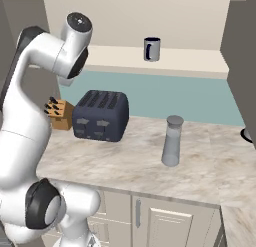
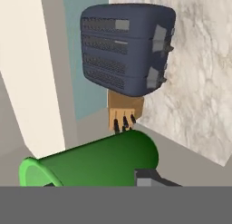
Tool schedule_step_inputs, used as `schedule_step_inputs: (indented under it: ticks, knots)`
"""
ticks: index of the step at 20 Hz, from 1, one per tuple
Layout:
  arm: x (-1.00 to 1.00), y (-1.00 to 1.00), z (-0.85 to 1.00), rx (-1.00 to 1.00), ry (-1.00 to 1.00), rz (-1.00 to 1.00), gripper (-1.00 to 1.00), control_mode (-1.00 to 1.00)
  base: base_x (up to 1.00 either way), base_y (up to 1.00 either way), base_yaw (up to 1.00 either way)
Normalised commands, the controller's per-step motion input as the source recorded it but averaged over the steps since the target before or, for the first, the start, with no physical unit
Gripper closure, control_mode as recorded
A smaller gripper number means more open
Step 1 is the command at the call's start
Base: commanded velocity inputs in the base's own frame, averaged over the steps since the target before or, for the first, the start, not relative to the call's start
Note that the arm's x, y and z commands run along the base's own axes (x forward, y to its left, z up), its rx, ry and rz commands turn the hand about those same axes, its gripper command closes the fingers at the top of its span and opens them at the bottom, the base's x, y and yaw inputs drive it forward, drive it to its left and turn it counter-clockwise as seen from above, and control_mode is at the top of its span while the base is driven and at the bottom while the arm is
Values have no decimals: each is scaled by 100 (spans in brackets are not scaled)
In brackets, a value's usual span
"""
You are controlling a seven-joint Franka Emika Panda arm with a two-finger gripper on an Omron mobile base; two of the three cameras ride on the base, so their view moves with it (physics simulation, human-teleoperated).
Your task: There is a tray on the dining counter. Grab the cup, mug, and pitcher and place them on the tray. The pitcher may be placed next to the tray if it cannot fit the tray.
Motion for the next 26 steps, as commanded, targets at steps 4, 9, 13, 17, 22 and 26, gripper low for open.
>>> schedule_step_inputs:
  ticks: [4,9,13,17,22,26]
  knots:
    - [-68,-47,0,-5,6,0,100,-100,0,0,0]
    - [-60,-33,-4,-9,7,0,100,-100,0,0,0]
    - [-46,-14,-13,-10,5,0,100,-100,0,0,0]
    - [-30,0,-9,-8,3,0,100,-100,0,0,0]
    - [-11,0,-2,-1,3,-1,100,-100,0,0,0]
    - [-5,-21,-7,0,0,0,100,-100,0,0,0]
